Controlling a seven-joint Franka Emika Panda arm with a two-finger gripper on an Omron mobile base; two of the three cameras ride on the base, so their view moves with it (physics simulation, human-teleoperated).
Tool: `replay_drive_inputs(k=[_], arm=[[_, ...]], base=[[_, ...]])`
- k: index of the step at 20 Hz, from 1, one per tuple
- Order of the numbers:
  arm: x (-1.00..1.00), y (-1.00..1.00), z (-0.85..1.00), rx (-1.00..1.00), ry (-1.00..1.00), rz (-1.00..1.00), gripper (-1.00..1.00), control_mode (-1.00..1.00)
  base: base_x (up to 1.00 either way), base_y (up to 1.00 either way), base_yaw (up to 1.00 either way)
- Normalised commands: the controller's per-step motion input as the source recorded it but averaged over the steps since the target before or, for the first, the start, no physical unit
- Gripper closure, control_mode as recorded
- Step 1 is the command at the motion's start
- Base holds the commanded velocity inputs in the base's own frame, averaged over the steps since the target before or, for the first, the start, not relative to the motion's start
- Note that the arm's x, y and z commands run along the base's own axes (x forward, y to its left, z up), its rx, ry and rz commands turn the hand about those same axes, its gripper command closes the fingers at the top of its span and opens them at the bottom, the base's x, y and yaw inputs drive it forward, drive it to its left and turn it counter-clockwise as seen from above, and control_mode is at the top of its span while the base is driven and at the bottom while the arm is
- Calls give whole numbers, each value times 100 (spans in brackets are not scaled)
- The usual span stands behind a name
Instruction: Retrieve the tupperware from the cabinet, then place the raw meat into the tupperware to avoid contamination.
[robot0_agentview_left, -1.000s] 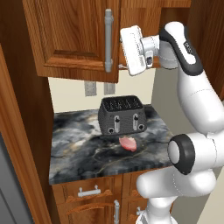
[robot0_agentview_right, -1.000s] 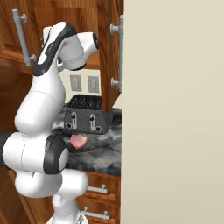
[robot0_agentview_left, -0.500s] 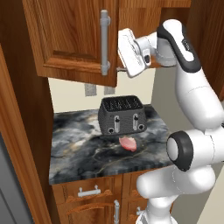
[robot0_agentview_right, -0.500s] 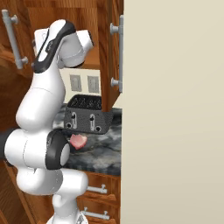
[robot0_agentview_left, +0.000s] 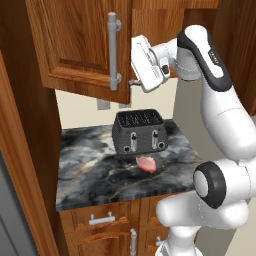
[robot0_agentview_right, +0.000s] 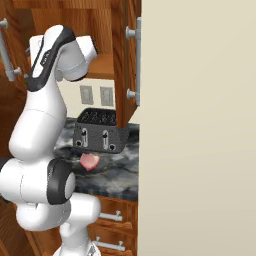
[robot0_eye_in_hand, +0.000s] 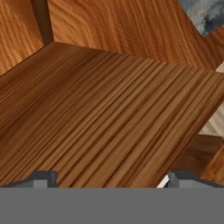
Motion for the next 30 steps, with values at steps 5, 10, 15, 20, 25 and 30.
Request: replay_drive_inputs(k=[5, 10, 15, 20, 25, 30], arm=[[-33, 71, -3, 0, -1, -14, -100, -100], [-27, 78, -7, -3, 4, -5, -100, -100], [-27, 76, -9, -3, 6, -2, -100, -100], [-23, 64, -8, -1, 5, -1, -100, -100], [-11, 27, 0, 0, 6, 0, -100, -100], [-8, 14, 0, 0, 10, -1, -100, -100]], base=[[0, 0, 0], [0, 0, 0], [0, 0, 0], [0, 0, 0], [0, 0, 0], [0, 0, 0]])
